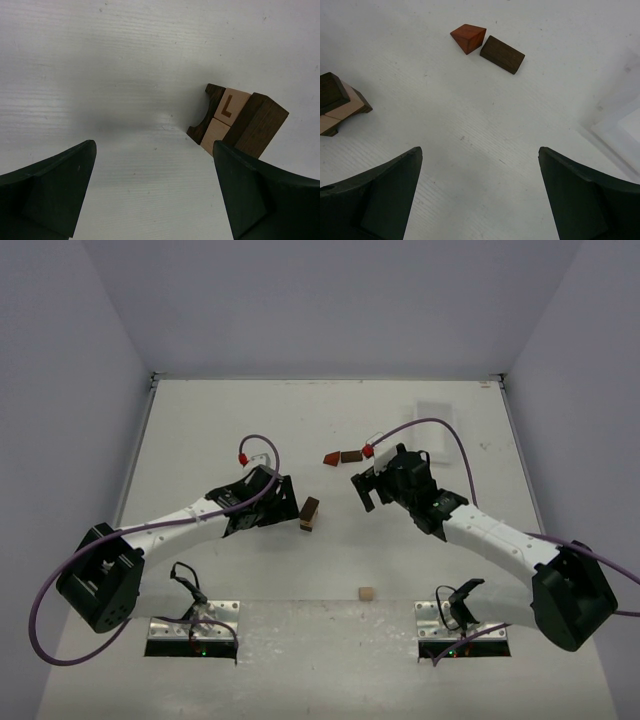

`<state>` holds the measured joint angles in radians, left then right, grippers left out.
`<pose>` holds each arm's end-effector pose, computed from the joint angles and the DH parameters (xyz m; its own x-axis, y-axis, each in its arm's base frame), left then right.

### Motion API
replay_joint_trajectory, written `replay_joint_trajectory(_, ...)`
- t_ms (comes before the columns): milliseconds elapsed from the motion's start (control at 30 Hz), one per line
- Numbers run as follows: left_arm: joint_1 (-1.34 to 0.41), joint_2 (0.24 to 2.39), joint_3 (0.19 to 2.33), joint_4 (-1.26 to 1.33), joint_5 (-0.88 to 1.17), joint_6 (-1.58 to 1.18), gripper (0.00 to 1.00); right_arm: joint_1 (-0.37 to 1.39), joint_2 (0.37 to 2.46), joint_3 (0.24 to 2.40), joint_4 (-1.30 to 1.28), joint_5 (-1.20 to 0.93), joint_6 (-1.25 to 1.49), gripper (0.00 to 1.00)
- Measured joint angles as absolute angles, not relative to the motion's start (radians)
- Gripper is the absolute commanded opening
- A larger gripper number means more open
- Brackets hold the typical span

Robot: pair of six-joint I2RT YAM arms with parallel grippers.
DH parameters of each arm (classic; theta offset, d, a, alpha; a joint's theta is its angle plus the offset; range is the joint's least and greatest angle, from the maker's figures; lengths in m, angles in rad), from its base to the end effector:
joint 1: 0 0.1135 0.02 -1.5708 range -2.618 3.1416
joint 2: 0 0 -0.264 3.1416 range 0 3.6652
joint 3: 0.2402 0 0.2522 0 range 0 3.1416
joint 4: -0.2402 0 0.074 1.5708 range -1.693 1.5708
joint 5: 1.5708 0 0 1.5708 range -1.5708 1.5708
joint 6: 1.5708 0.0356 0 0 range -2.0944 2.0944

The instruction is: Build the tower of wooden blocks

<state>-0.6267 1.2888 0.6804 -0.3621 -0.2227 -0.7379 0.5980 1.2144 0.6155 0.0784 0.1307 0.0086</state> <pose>0.2016 -0.1363 0.1866 -0.8113 -0.2226 -0.5406 -0.1012 0.9642 -0.2452 0.2166 0.1419 0.2180 -0.4150 -0.2724 -0.8681 -0.4612 0.8855 -0.0573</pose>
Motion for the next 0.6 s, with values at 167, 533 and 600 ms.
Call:
replay_joint_trajectory(167, -0.636, 1.289, 0.68, -0.362, -0.22, -0.733, 1.0, 0.598, 1.211, 0.616, 0.078, 0.129, 0.008, 0.99)
replay_joint_trajectory(533, -0.642, 1.289, 0.68, -0.362, -0.218, -0.733, 1.0, 0.598, 1.211, 0.616, 0.078, 0.112, 0.008, 0.99)
replay_joint_trajectory(600, -0.642, 1.289, 0.68, -0.362, -0.222, -0.734, 1.0, 0.598, 1.211, 0.616, 0.078, 0.109, 0.008, 0.99)
